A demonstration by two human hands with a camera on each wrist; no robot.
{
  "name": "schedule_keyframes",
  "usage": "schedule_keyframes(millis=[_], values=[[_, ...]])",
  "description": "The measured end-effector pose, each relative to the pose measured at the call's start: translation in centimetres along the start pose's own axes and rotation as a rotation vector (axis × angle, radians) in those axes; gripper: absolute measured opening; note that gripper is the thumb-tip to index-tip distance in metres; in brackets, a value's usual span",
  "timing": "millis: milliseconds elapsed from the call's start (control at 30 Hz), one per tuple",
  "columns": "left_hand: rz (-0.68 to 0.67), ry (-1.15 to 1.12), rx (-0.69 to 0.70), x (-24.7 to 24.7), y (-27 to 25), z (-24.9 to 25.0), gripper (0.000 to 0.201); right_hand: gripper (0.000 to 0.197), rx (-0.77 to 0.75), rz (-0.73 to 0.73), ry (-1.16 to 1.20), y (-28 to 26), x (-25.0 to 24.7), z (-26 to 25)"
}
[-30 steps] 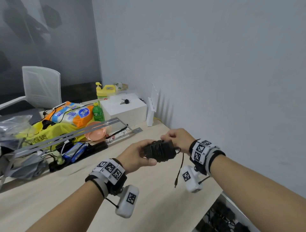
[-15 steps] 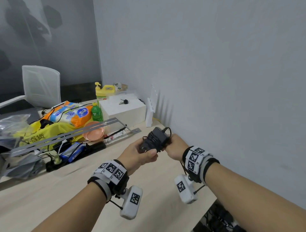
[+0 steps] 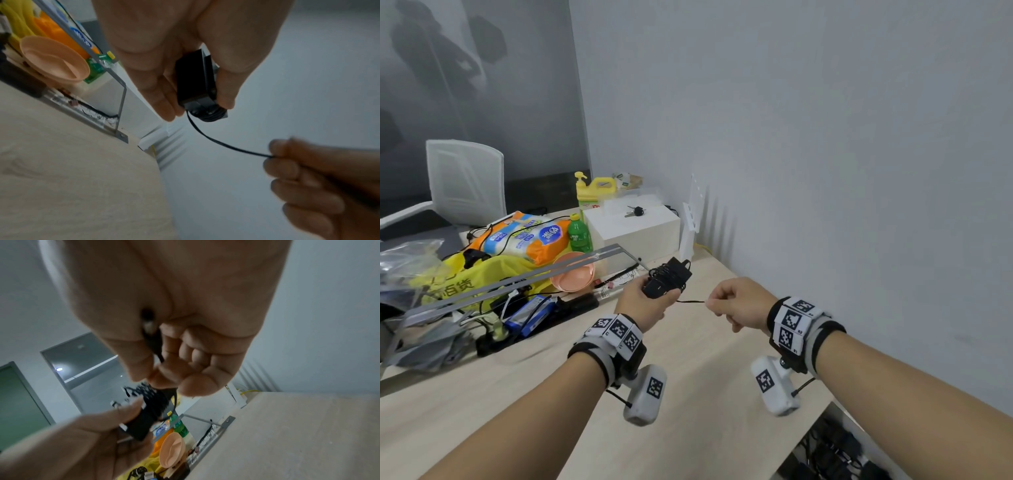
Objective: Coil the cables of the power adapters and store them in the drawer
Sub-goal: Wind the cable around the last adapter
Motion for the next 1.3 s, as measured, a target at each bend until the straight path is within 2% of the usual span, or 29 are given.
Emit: schedule_keyframes(millis=[100,167,300,400,467,567,633,800,900,1067,1200,1300], values=[[0.016,0.126,0.023,-0.3,-0.2,0.0,0.037,0.015,-0.068,-0.078,0.155,-0.6,-0.2,-1.7],[0.004,0.245,0.054,0.0,-0.7,0.3,0.035,0.017,-0.116,-0.064,0.206,-0.9,-0.5,-2.8],[-0.087,0.439,0.088,0.8,-1.6,0.5,0.036,0.02,-0.172,0.148,0.07,-0.3,-1.6,-3.8],[-0.167,0.529,0.131,1.7,-2.1,0.9,0.035,0.016,-0.15,0.207,0.126,0.3,-1.1,-3.4],[-0.183,0.539,0.145,1.9,-2.4,1.4,0.034,0.021,-0.144,0.267,0.15,0.6,-1.0,-2.7],[-0.182,0.546,0.13,1.7,-2.5,1.9,0.033,0.018,-0.168,0.336,0.057,0.8,-0.9,-2.1],[-0.174,0.559,0.121,1.3,-2.5,2.1,0.032,0.009,-0.21,0.315,-0.074,1.0,-0.2,-2.1],[-0.154,0.584,0.116,0.7,-2.4,2.7,0.031,0.034,-0.356,0.198,-0.34,0.8,2.4,-2.6],[-0.135,0.602,0.096,0.4,-2.4,2.6,0.031,0.036,-0.388,0.173,-0.439,0.7,3.3,-2.7],[-0.116,0.628,0.075,0.0,-2.5,2.2,0.029,0.025,-0.381,0.139,-0.585,0.3,5.0,-2.8],[-0.095,0.666,0.073,-0.4,-2.8,2.1,0.028,0.032,-0.331,0.147,-0.665,0.5,5.9,-2.7],[-0.097,0.668,0.074,-0.6,-3.0,2.1,0.028,0.031,-0.337,0.183,-0.624,0.4,6.0,-3.1]])
Point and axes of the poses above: each hand's wrist, its own y-axis towards the middle knuckle, its own x-axis out of the palm, z = x × y, the point moved 7 cm from there along y, towards the middle knuckle, and after that the axes turned 5 degrees about z, right-handed, at the moved point
